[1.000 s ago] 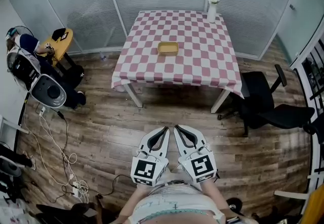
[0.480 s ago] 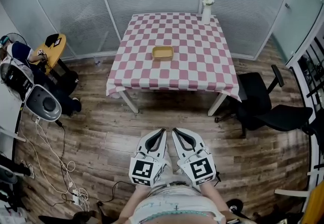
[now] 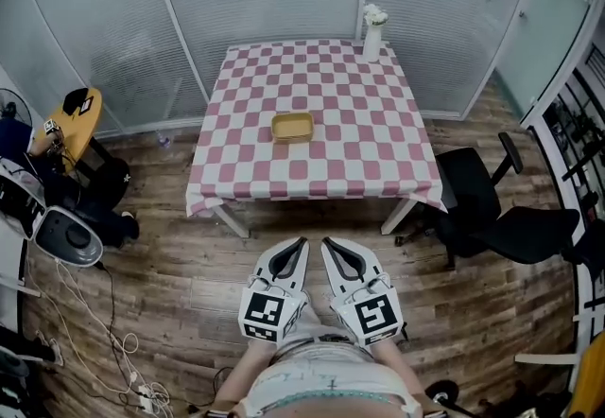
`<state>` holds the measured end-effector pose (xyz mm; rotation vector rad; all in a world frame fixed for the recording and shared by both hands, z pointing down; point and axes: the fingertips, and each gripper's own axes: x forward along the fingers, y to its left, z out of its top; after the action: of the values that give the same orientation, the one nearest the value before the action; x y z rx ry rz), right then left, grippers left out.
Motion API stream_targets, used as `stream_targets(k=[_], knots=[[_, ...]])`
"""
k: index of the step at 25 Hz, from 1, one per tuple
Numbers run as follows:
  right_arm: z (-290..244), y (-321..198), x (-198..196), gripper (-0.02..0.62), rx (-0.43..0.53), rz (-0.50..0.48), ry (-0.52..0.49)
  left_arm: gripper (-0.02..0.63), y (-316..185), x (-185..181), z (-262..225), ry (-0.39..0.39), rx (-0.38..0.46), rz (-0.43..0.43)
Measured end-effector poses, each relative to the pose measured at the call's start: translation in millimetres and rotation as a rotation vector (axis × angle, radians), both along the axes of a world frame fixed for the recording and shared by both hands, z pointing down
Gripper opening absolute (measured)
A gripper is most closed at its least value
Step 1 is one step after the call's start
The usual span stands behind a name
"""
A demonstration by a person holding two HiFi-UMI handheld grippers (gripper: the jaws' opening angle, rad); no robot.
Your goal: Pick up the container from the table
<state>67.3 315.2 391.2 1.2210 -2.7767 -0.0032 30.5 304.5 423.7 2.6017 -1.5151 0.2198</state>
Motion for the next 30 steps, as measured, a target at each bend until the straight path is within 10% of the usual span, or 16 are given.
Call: stream_targets(k=[30], knots=[[24, -102, -97, -0.006, -0.017, -0.046, 0.022, 0.015, -84, -95, 5, 0.039, -0.013, -0.055]])
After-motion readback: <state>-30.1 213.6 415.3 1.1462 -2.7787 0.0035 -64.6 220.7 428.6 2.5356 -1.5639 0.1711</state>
